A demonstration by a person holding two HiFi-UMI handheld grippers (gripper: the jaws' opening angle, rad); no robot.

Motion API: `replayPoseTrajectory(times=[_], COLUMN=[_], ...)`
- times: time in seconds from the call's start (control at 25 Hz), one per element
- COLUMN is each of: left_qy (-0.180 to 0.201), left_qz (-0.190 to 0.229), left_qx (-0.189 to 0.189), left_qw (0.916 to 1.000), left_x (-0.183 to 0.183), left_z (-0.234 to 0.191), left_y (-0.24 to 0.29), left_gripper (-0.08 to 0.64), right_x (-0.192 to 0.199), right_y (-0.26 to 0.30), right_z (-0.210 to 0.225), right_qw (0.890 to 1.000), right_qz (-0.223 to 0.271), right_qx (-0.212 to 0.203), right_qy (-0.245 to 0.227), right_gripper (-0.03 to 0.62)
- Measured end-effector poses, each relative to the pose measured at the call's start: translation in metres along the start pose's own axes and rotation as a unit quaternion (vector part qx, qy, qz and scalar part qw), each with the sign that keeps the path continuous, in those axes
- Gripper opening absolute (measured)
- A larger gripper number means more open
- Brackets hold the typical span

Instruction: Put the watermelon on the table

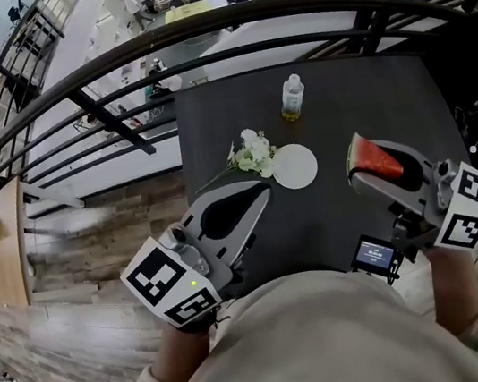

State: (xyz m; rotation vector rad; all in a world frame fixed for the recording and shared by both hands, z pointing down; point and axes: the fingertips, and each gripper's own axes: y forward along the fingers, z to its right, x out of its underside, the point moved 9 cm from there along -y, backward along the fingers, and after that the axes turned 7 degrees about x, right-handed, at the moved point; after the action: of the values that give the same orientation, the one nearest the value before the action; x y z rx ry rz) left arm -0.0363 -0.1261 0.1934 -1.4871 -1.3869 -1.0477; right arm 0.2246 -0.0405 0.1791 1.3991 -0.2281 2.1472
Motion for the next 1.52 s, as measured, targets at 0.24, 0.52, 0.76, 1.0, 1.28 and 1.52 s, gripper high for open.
replayPoseTrajectory(times=[0.24,0.52,0.76,1.0,1.28,1.52], left_qy=[0.013,0.010,-0.001,-0.010,-0.030,-0.048], left_qz=[0.013,0.013,0.009,0.004,-0.001,-0.003], left_qx=[-0.005,-0.001,0.006,0.006,-0.017,-0.035], left_qw=[0.9998,0.9999,0.9999,0.9999,0.9994,0.9982], left_x=[-0.007,0.004,0.011,0.018,0.034,0.048], left_z=[-0.007,-0.009,-0.009,-0.004,-0.003,-0.003], left_y=[-0.002,-0.001,0.001,-0.003,-0.015,-0.022], left_gripper=[0.003,0.003,0.003,0.003,0.003,0.003], right_x=[-0.002,0.005,0.006,0.011,0.018,0.026], right_y=[0.008,0.011,0.013,0.018,0.026,0.036], right_z=[0.000,0.003,0.004,0.007,0.016,0.030], right_qw=[1.000,1.000,1.000,0.999,0.999,0.998], right_qz=[0.000,-0.006,-0.024,-0.037,-0.054,-0.069], right_qx=[0.002,0.005,0.009,0.009,0.008,0.005], right_qy=[-0.005,-0.011,-0.006,0.000,0.003,0.010], right_gripper=[0.202,0.202,0.202,0.202,0.202,0.202])
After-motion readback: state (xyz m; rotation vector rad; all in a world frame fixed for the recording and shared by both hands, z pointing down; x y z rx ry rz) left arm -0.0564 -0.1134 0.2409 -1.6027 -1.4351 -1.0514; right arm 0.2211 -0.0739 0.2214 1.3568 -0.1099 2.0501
